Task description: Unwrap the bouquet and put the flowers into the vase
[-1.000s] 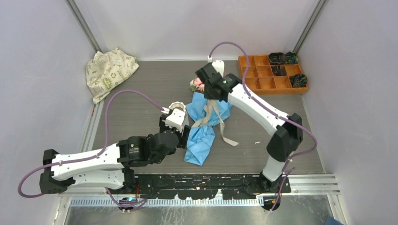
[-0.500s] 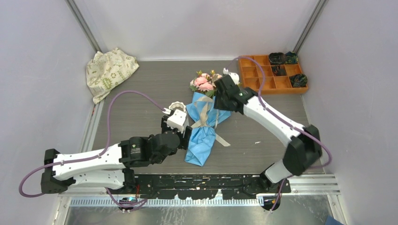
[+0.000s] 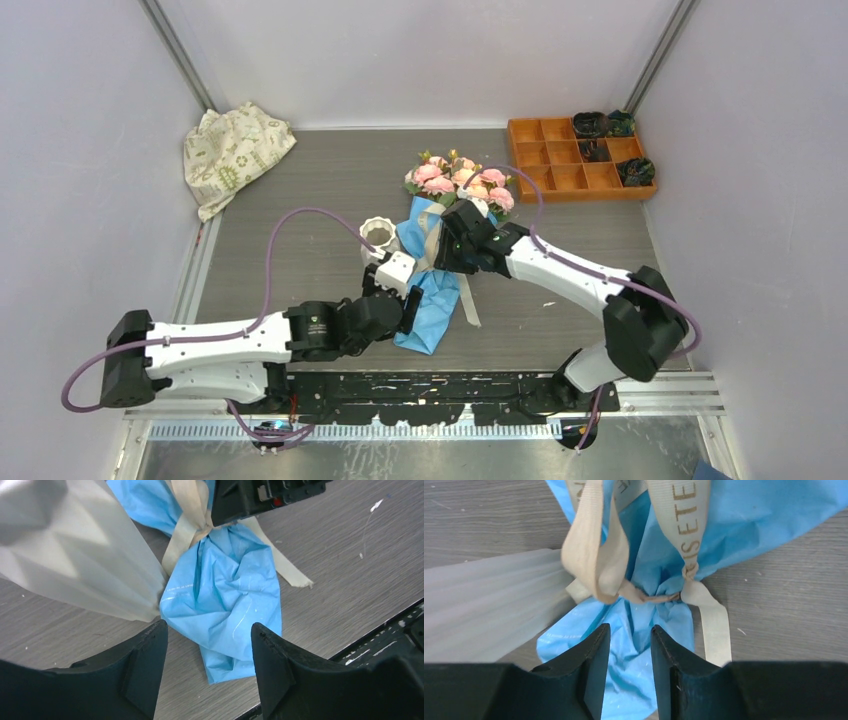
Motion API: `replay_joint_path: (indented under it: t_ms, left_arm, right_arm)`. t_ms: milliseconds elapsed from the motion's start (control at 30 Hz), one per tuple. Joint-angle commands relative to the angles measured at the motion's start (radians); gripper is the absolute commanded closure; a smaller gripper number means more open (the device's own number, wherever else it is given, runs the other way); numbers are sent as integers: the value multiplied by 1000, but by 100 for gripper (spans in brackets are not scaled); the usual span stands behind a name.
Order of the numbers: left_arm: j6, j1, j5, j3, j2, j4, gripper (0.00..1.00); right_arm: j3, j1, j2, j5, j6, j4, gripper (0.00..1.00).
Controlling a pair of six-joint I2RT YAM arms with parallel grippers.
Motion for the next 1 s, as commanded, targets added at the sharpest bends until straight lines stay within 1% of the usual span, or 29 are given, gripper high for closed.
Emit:
replay_joint_path:
  t_ms: [0, 167, 433, 700, 967]
  left_arm:
    - [-48, 3, 2, -24, 23, 102, 38]
    - [-74, 2, 27, -46, 86, 143, 38]
    - [-86, 3, 39, -46, 189, 180, 39]
    - [-93, 4, 29, -59, 274, 208, 39]
    - [-108, 11, 37, -67, 339, 231, 39]
  right_arm:
    - [24, -8, 65, -9, 23, 93, 59]
    - [45, -39, 125, 3, 26, 82, 60]
    - [13, -83, 112, 9, 29, 93, 62]
    - [9, -86, 144, 7, 42, 90, 63]
    - [-47, -87, 135, -40, 45, 130, 64]
